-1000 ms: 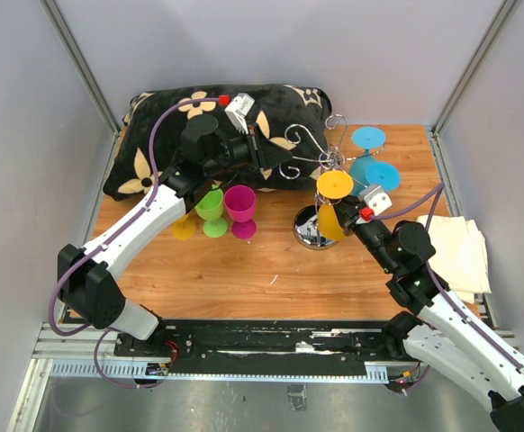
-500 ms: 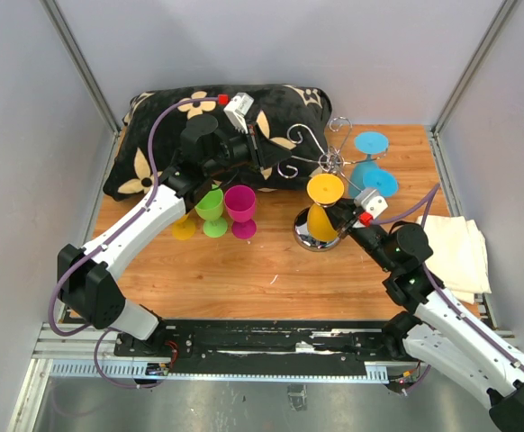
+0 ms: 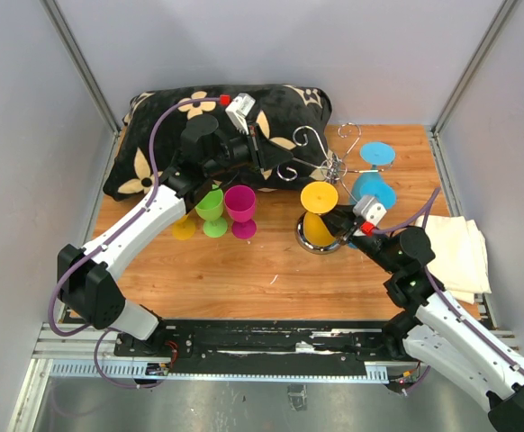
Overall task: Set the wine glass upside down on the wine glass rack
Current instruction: Turn the wine glass upside down at the wine rack.
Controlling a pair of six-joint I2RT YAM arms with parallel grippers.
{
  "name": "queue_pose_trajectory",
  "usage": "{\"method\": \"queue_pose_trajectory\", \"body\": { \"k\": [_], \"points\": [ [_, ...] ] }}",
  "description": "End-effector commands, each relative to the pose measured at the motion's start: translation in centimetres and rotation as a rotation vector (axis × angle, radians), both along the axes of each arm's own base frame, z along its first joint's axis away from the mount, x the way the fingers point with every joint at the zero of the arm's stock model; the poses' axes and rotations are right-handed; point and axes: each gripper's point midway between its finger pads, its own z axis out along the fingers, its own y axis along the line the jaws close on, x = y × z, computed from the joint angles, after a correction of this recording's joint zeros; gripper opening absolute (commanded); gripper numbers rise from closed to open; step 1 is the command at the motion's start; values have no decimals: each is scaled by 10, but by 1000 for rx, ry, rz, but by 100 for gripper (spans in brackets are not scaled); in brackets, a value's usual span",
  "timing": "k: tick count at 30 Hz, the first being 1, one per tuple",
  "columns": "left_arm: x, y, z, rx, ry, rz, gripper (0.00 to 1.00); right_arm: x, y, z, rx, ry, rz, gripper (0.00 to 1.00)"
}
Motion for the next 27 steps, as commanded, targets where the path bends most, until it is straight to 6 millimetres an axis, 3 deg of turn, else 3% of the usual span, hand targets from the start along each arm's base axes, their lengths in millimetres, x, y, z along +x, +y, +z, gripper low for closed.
{"method": "queue_pose_trajectory", "body": {
  "k": [1,18,27],
  "points": [
    [-12,-6,-17,40,49,-41,1,-21,9,21,18,-96,109,3],
    [-11,-6,-20,45,55,-39,0,-26,14,32,74,-81,157,23],
    [-11,-7,-20,45,57,-37,0,-31,11,35,85,-101,157,21]
  ]
}}
